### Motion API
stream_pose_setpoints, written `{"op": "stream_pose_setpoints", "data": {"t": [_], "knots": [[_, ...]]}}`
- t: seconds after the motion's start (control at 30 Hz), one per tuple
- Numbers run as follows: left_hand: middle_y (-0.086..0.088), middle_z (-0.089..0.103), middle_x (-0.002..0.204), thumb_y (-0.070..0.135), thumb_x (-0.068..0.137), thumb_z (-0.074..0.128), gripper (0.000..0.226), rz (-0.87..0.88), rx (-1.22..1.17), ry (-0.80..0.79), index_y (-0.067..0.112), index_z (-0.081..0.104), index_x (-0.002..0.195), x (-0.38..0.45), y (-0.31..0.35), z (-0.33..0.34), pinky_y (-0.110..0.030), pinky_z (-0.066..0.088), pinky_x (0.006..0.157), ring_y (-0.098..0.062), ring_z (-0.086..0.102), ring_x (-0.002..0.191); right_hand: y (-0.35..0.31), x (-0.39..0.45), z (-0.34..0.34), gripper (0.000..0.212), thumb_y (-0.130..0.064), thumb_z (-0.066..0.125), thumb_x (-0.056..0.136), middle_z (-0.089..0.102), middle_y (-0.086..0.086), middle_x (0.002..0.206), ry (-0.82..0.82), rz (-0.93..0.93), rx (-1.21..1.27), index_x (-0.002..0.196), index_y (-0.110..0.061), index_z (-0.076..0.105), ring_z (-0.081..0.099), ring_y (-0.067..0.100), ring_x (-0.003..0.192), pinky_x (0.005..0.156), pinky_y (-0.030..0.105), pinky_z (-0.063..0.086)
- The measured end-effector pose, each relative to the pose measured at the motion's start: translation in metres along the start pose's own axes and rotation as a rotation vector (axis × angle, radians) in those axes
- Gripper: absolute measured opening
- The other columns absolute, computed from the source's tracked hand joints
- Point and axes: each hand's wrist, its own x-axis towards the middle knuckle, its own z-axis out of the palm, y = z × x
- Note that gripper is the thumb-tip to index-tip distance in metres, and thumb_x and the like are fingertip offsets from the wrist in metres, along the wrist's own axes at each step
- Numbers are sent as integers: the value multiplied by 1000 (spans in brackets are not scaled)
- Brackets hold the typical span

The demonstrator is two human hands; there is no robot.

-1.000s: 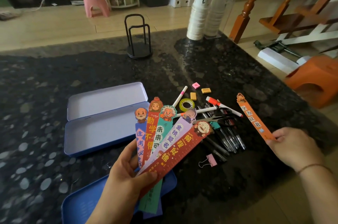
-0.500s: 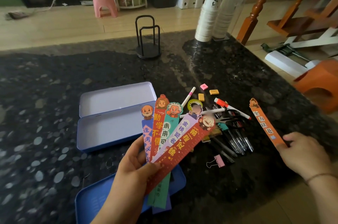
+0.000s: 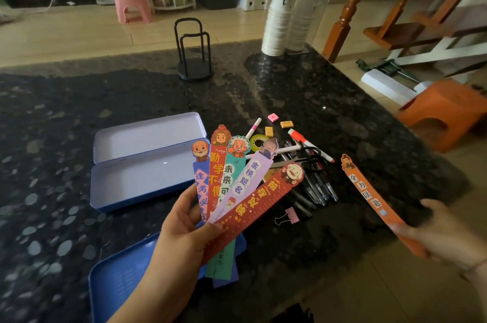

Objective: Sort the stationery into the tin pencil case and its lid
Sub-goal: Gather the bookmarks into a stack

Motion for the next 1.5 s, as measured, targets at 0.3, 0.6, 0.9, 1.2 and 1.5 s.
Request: {"op": "stream_pose_setpoints", "data": {"t": [0.3, 0.6, 0.9, 1.2, 1.5], "knots": [[-2, 73, 107, -19, 82, 53, 64, 38, -38, 55, 27, 50, 127, -10, -11, 26, -35, 55, 71, -21, 70, 98, -57, -78, 23, 4, -11, 66, 81, 68, 9, 70, -186, -393, 823, 84, -13, 66, 58, 17, 55, 36, 19, 35], [-8, 71, 112, -10, 72, 58, 61, 89, -240, 15, 21, 54, 124, -14, -7, 26, -37, 59, 74, -26, 68, 102, -117, -136, 99, 16, -32, 71, 82, 75, 2, 78, -490, -439, 547, 88, -18, 68, 67, 15, 58, 39, 26, 43], [-6, 59, 119, 26, 88, 57, 26, 317, 269, -66, 45, 60, 106, -12, 8, 11, -49, 50, 93, -26, 57, 114, -130, -158, 122, 28, -15, 56, 93, 72, -12, 107, -668, -676, 657, 114, -32, 63, 65, 5, 104, 93, 35, 53], [-15, 59, 120, 26, 75, 74, 57, 483, 404, -106, 25, 51, 127, -5, 42, -27, -45, 52, 91, -30, 63, 109, -167, -171, 140, 41, 14, 57, 83, 67, 13, 104, -627, -1136, 761, 119, -5, 54, 67, 27, 99, 81, 40, 57], [16, 63, 108, 28, 76, 69, 53, 517, 510, -14, 33, 51, 125, -6, 38, -15, -29, 54, 81, -15, 65, 98, -164, -184, 155, 39, -14, 55, 83, 61, 3, 113, -749, -1165, 511, 121, -15, 47, 60, 8, 106, 89, 27, 50]]}}
